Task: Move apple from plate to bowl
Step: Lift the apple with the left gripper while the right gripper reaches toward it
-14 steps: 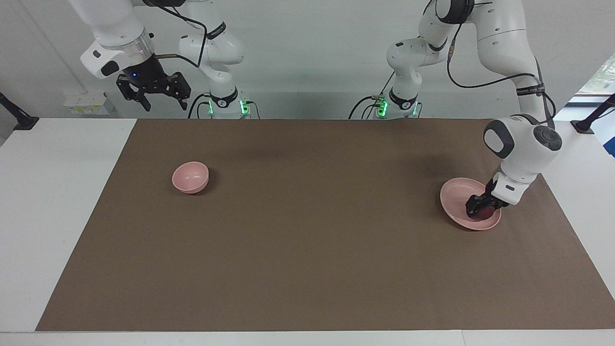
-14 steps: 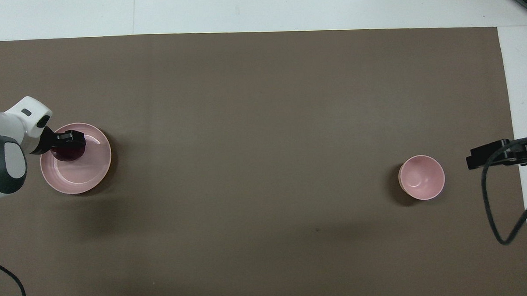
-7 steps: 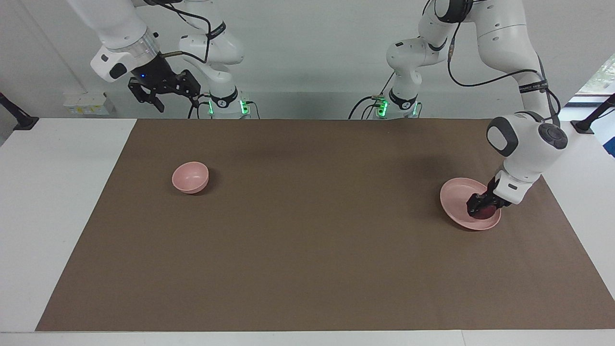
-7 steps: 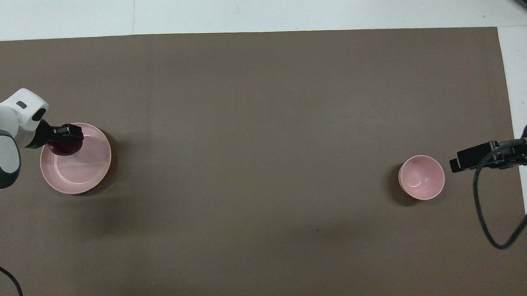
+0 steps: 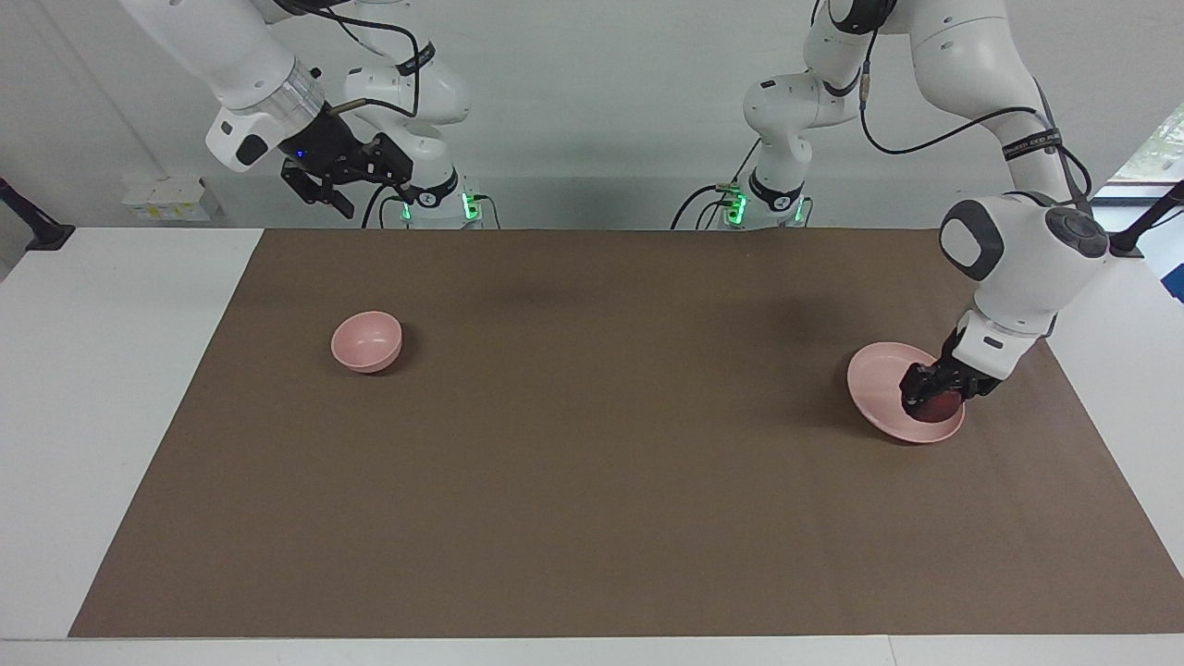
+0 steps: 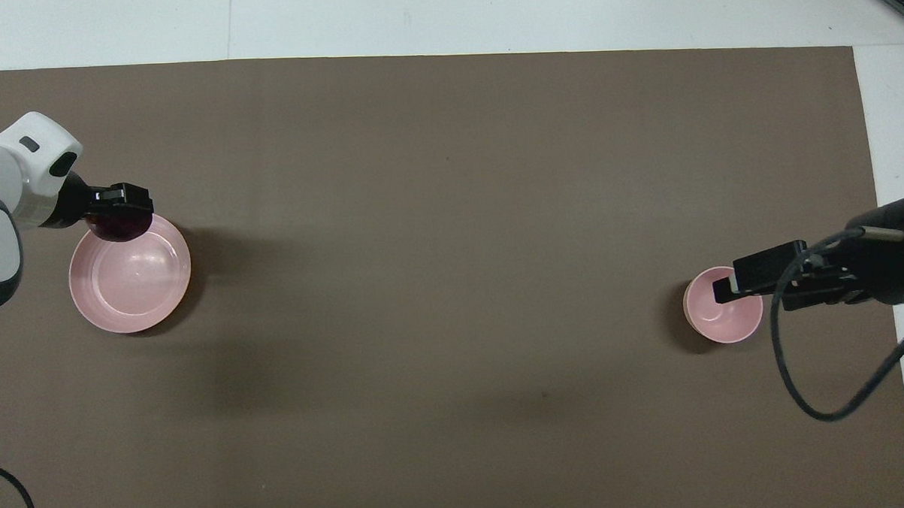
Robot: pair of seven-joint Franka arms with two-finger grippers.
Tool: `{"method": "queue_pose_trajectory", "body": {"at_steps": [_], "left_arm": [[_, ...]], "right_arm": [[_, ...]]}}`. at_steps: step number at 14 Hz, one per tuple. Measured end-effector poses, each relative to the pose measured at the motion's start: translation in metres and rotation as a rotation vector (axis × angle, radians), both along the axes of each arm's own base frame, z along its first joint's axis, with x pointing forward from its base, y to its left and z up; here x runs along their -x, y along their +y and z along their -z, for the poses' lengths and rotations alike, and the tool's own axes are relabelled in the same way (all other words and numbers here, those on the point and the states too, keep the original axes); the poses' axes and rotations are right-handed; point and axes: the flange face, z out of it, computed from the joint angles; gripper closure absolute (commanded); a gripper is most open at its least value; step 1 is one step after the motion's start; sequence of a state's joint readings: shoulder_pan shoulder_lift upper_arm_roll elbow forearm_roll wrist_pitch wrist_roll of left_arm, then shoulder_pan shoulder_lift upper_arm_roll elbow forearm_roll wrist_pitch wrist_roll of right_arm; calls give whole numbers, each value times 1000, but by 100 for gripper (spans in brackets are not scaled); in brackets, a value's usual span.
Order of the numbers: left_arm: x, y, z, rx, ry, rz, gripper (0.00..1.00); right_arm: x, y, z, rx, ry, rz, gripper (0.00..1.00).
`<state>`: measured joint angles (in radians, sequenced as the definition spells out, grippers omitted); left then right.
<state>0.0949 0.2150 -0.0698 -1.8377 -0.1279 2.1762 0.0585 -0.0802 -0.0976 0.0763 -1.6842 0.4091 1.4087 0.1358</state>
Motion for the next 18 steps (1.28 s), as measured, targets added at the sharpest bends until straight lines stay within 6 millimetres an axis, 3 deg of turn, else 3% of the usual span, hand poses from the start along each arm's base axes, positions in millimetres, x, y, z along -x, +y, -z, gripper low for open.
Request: {"method": "queue_pose_trajectory", "body": {"at_steps": [6, 10, 14, 18], "left_arm": [[19, -43, -41, 261, 52, -37, 100], [37, -84, -67, 561, 114, 14, 100], [54, -103, -102, 789, 136, 56, 100], [57, -115, -118, 988, 121, 98, 100]], "right_arm": [[5, 42, 7, -125, 122, 173, 0], [9, 52, 10, -188, 166, 304, 0], [11, 56, 9, -191, 217, 384, 0], [11, 70, 8, -184, 230, 419, 0]]}}
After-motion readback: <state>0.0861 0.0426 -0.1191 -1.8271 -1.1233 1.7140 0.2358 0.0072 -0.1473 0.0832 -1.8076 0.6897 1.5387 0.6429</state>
